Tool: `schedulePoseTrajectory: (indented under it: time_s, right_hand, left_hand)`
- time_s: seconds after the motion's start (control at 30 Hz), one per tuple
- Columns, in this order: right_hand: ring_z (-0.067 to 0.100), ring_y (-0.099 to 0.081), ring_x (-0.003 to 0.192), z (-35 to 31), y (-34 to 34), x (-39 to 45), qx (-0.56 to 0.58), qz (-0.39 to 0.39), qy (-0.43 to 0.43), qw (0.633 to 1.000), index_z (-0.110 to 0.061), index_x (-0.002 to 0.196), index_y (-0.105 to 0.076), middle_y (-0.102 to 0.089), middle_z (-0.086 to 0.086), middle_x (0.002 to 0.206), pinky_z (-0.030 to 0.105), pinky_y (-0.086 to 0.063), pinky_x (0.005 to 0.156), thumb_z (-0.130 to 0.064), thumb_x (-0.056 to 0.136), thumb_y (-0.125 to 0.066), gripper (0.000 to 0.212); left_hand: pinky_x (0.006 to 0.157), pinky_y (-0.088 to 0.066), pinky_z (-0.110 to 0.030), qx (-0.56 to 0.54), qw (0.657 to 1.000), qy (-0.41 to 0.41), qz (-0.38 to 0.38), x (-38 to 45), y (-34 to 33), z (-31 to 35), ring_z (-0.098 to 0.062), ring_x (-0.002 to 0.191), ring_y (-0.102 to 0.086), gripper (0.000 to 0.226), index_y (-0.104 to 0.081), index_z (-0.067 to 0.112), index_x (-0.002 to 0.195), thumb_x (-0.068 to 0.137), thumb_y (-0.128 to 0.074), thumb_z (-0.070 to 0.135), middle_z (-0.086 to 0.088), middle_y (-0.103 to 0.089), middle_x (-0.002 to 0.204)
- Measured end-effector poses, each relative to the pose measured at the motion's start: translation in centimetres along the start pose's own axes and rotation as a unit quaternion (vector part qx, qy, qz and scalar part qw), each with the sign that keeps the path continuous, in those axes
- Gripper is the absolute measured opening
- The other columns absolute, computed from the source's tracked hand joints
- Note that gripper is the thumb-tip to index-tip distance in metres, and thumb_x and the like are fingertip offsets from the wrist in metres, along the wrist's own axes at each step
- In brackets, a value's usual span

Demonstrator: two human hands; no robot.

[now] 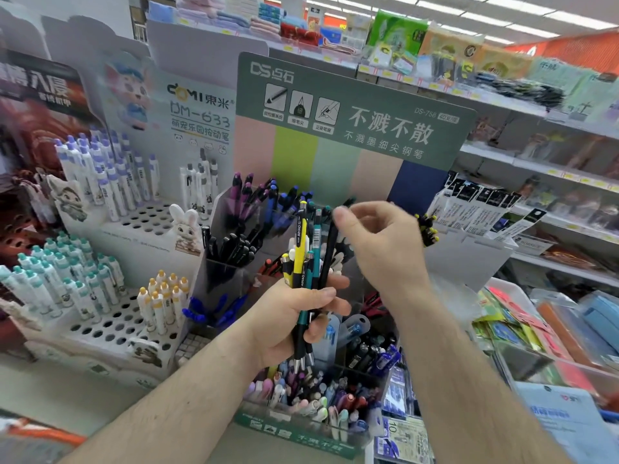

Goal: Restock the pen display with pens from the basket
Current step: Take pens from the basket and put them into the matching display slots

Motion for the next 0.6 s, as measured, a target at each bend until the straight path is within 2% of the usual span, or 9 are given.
schedulePoseTrajectory:
  time_s: [0.07, 0.13, 0.2, 0.27, 0.33, 0.43, 0.6]
  right_hand:
    - [0.005, -0.059, 0.065, 0.5, -1.2, -1.3, 0.012, -0.054, -0.034, 0.998, -0.02, 0.086, -0.069, -0.066, -0.006, 0.075, 0.023, -0.053, 0.061, -0.038, 0.083, -0.078, 0.02]
    - [0.01, -0.057, 0.055, 1.1, -1.7, -2.0, 0.074, -0.068, -0.073, 0.992, -0.015, 0.078, -0.068, -0.061, -0.001, 0.067, 0.028, -0.053, 0.05, -0.029, 0.086, -0.076, 0.019]
    - [0.012, -0.052, 0.048, 1.6, -1.6, -2.4, 0.114, -0.034, -0.08, 0.99, -0.011, 0.073, -0.067, -0.055, -0.001, 0.059, 0.027, -0.047, 0.049, -0.023, 0.091, -0.072, 0.022]
    - [0.016, -0.049, 0.052, 2.0, -1.0, -2.7, 0.141, 0.027, -0.077, 0.987, -0.012, 0.071, -0.066, -0.054, -0.003, 0.056, 0.033, -0.044, 0.053, -0.021, 0.094, -0.068, 0.024]
    - [0.014, -0.051, 0.053, 2.6, -0.3, -2.9, 0.187, 0.091, -0.099, 0.973, -0.014, 0.075, -0.065, -0.057, -0.005, 0.056, 0.031, -0.046, 0.054, -0.021, 0.096, -0.065, 0.023]
    - [0.009, -0.055, 0.052, 3.4, -0.3, -3.6, 0.25, 0.153, -0.147, 0.945, -0.011, 0.082, -0.064, -0.059, 0.002, 0.064, 0.026, -0.051, 0.056, -0.023, 0.097, -0.063, 0.02]
    - [0.006, -0.059, 0.052, 3.8, -2.2, -4.8, 0.259, 0.184, -0.165, 0.934, -0.013, 0.08, -0.064, -0.062, 0.002, 0.065, 0.022, -0.053, 0.054, -0.019, 0.096, -0.064, 0.018]
  left_hand:
    - [0.04, -0.034, -0.02, 0.015, 1.0, 0.003, 0.005, -0.3, 0.0, -0.1, -0.011, 0.039, -0.045, 0.02, -0.075, 0.013, 0.096, 0.077, -0.068, 0.012, -0.013, -0.07, 0.078]
    - [0.039, -0.033, -0.019, 0.023, 0.999, 0.004, 0.028, -0.7, -0.1, 0.0, -0.012, 0.041, -0.048, 0.016, -0.075, 0.015, 0.095, 0.081, -0.07, 0.011, -0.015, -0.072, 0.083]
    - [0.039, -0.032, -0.019, 0.011, 0.997, -0.001, 0.072, -1.1, 0.4, 0.2, -0.015, 0.045, -0.055, 0.017, -0.069, 0.011, 0.103, 0.09, -0.059, 0.012, -0.016, -0.073, 0.087]
    - [0.039, -0.032, -0.018, 0.004, 0.994, -0.009, 0.112, -1.5, 1.2, 0.6, -0.017, 0.049, -0.06, 0.018, -0.067, 0.01, 0.104, 0.097, -0.05, 0.009, -0.016, -0.074, 0.09]
    - [0.038, -0.033, -0.018, 0.002, 0.99, -0.011, 0.141, -2.0, 2.1, 0.9, -0.017, 0.05, -0.061, 0.018, -0.065, 0.006, 0.102, 0.099, -0.047, 0.008, -0.017, -0.074, 0.092]
    - [0.037, -0.033, -0.018, -0.007, 0.985, -0.009, 0.175, -2.7, 3.4, 1.0, -0.013, 0.044, -0.053, 0.013, -0.061, 0.005, 0.096, 0.099, -0.049, 0.008, -0.012, -0.073, 0.081]
    - [0.038, -0.029, -0.019, -0.025, 0.982, -0.04, 0.183, -3.2, 4.5, 1.2, -0.009, 0.037, -0.039, 0.008, -0.059, 0.007, 0.088, 0.093, -0.053, 0.006, -0.005, -0.065, 0.065]
Point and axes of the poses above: each hand's wrist, its own x-axis towards the middle knuckle, its own y-axis out of the back of the hand, z = x × y, the point moved 4 cm from there along x, towards the middle knuckle
